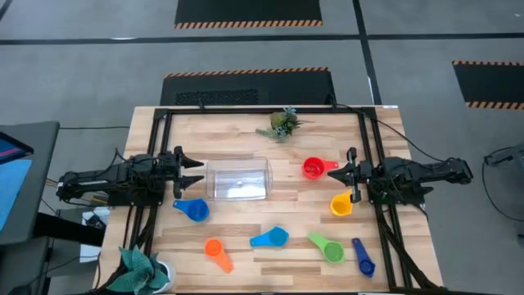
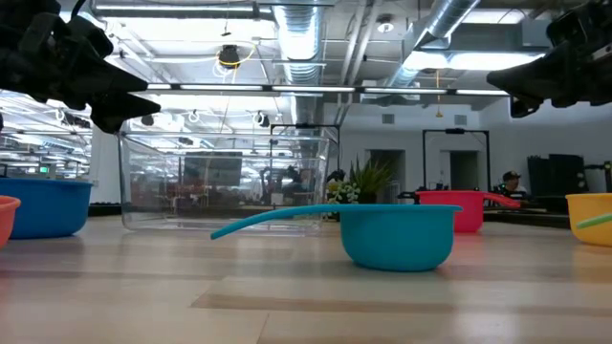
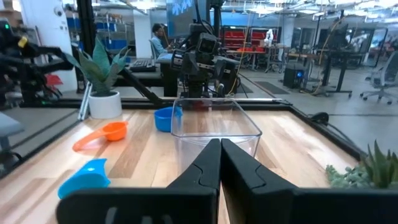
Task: Nest measuring cups in basket
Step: Adjust the transparent bin
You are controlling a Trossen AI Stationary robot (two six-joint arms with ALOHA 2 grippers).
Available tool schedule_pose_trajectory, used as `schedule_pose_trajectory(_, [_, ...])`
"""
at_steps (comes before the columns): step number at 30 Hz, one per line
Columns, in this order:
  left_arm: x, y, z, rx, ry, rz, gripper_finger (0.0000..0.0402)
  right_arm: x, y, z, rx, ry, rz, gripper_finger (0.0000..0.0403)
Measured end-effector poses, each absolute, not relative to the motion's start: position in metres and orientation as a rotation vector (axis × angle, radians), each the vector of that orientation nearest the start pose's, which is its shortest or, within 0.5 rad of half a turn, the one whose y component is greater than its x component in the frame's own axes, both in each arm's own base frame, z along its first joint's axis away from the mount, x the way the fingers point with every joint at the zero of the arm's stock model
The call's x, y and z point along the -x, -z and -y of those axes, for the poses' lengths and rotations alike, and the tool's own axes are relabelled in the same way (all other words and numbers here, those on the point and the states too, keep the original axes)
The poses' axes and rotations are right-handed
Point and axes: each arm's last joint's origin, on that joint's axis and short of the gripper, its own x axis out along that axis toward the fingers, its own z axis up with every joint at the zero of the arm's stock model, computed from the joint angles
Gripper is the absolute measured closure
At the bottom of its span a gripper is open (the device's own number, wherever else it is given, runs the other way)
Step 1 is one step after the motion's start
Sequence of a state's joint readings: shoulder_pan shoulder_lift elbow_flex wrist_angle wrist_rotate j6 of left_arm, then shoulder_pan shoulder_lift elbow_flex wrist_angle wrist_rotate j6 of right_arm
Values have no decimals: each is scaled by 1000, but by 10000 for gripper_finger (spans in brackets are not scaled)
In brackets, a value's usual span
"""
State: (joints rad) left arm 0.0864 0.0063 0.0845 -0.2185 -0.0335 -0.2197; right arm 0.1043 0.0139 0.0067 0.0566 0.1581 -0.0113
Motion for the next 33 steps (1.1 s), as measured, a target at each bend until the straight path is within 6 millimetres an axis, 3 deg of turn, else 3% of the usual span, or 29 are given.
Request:
schedule_pose_trajectory(20, [-92,-186,-12,31,-231,31,159,-102,-163,-8,-139,8,-41,372])
schedule_pose_trajectory(25, [-91,-188,-12,51,-231,57,159,-102,-163,-8,-168,9,-42,372])
schedule_pose_trajectory(33, [-91,-188,-12,40,-234,54,159,-102,-163,-7,-71,37,-40,372])
